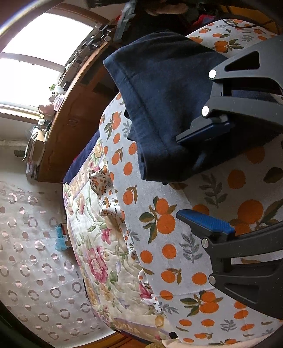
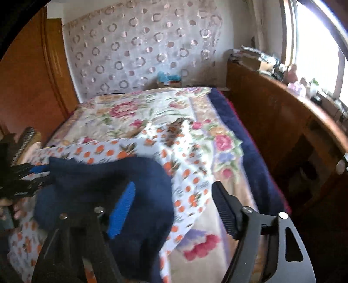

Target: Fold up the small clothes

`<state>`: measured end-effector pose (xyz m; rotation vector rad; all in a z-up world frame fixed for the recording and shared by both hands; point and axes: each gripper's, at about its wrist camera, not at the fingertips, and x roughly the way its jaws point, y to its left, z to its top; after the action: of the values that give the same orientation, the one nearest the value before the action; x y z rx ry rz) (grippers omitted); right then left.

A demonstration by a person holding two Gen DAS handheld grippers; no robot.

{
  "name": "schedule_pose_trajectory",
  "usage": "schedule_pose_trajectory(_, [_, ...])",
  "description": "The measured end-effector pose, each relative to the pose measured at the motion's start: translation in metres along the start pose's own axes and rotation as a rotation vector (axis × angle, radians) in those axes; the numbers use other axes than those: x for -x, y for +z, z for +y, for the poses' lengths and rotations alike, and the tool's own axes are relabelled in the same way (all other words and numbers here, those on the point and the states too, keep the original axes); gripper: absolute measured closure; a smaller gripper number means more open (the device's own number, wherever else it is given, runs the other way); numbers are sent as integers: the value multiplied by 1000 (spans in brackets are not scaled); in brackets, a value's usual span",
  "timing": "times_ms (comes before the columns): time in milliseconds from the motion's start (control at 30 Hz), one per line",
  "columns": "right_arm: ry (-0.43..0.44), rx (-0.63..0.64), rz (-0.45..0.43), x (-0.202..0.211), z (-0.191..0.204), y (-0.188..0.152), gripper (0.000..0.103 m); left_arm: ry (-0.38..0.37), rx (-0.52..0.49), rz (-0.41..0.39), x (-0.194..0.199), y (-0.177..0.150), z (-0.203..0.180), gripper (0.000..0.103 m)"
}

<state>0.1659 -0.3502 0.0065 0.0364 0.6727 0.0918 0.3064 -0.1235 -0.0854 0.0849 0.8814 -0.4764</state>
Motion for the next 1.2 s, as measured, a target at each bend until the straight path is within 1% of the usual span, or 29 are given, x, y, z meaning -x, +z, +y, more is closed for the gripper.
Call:
schedule_pose_trajectory(100, [63,-8,47,-10,2,-20,23,-14,4,12,-8,4,1,40])
schedule_pose_trajectory(267, [120,-30,104,-28,-18,-17,19,-29,9,23,-17,8,2,40])
schedule_pose_trajectory(400, [168,-64,123,-36,-27,-11,19,-54,26,22,-20,7,5,40])
schedule_pose_trajectory(467, [195,-64,126,-37,-33,-8,19,-65,19,20,-21,7,5,43])
schedule_pose_trajectory(533, [218,-50,129,-39,-33,-7,19,-87,23,19,-21,7,6,49])
schedule_pose_trajectory(567, [222,-44,130,-40,-33,-7,22,-96,25,19,-21,7,6,51])
schedule_pose_trajectory(600, [227,-35,131,-41,-32,-8,28,-117,30,19,-22,7,6,55])
schedule_pose_trajectory(667, [231,-21,131,-42,-32,-8,33,-136,40,19,-22,8,7,59])
schedule_pose_trajectory(700, [234,-20,128,-42,-35,-8,38,-149,47,20,-22,8,8,63])
schedule_pose_trajectory(733, [241,-19,129,-41,-36,-11,41,-170,59,24,-22,8,9,68])
schedule_pose_trajectory(767, [244,-20,127,-40,-35,-14,49,-186,71,27,-22,8,10,70])
schedule_pose_trajectory(800, [248,-15,125,-37,-37,-16,58,-194,78,23,-22,8,11,78])
schedule_pose_trajectory(833, [250,-1,121,-34,-36,-18,62,-199,80,19,-21,9,11,86])
schedule_pose_trajectory(867, [249,14,114,-32,-37,-18,69,-206,82,13,-18,9,11,88])
schedule_pose_trajectory(900, [246,25,110,-30,-35,-20,74,-210,80,3,-14,9,10,89])
schedule_pose_trajectory(1000, [228,50,77,-21,-32,-23,79,-223,75,-55,7,11,5,90])
schedule_pose_trajectory(1100, [221,73,30,-7,-31,-21,80,-241,65,-117,33,13,1,91])
schedule_pose_trajectory(1200, [219,97,-14,11,-28,-13,80,-227,54,-190,63,15,-1,91])
